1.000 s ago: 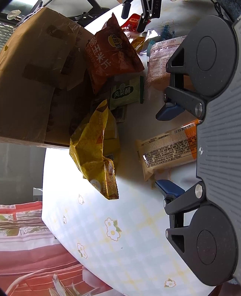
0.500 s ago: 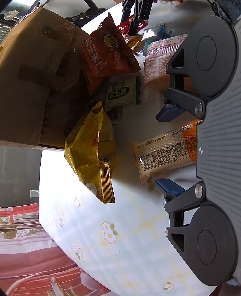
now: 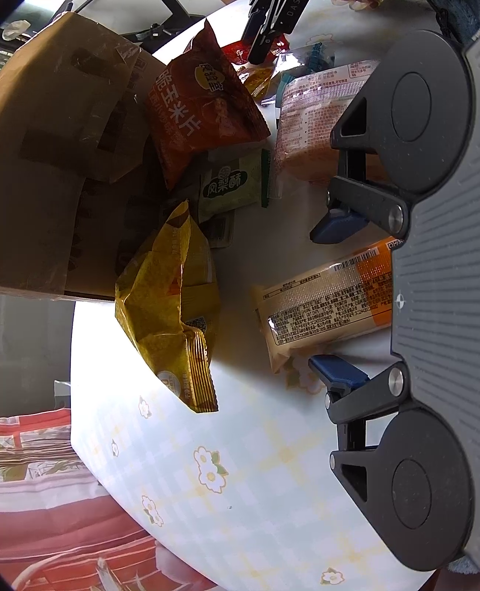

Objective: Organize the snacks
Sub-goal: 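Grasp the red spicy pouch with the right tool while the left tool grasps the bread packet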

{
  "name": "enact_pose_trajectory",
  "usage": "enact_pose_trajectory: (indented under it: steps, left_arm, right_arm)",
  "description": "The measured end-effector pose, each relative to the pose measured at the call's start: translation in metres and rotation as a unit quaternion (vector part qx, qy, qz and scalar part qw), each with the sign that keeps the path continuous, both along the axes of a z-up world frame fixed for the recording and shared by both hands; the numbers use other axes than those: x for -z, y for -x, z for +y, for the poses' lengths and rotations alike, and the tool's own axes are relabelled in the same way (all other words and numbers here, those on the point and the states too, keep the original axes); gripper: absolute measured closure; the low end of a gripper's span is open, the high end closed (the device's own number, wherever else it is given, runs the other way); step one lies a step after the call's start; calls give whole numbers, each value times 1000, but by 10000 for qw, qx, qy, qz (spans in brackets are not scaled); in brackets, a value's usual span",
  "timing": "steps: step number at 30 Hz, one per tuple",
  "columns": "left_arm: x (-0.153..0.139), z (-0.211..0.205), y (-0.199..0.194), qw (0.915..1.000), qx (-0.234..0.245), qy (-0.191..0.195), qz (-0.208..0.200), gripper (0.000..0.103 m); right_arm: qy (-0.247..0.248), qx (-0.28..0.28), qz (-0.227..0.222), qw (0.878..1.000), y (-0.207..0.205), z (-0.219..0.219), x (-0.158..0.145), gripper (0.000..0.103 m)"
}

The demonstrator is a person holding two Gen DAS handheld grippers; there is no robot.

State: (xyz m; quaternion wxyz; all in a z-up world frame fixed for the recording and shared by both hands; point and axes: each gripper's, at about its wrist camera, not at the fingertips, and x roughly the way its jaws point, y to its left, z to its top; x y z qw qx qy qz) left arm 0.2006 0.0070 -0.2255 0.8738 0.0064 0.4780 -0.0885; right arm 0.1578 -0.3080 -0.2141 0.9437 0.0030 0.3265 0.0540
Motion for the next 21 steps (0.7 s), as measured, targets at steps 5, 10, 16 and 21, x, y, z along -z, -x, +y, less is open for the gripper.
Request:
enact_pose_trajectory:
  steps: [5, 10, 16, 21]
  left_arm:
    - [3, -1, -1, 10000, -25, -43, -18, 35]
    - [2, -3, 0, 9997, -64, -196, -103, 59]
    - [-7, 2, 2, 9993, -38, -185, -323, 65]
    - [-21, 6, 4, 9983, -50, -116, -562, 65]
  right_arm:
    - [-121, 17, -36, 9999, 2, -5, 0, 51]
    - [-99, 9, -55, 9999, 3, -5, -1, 51]
    - [-141, 16, -56, 9999, 3, -5, 0, 51]
    - [-181, 110, -164, 9996, 6, -7, -2, 52]
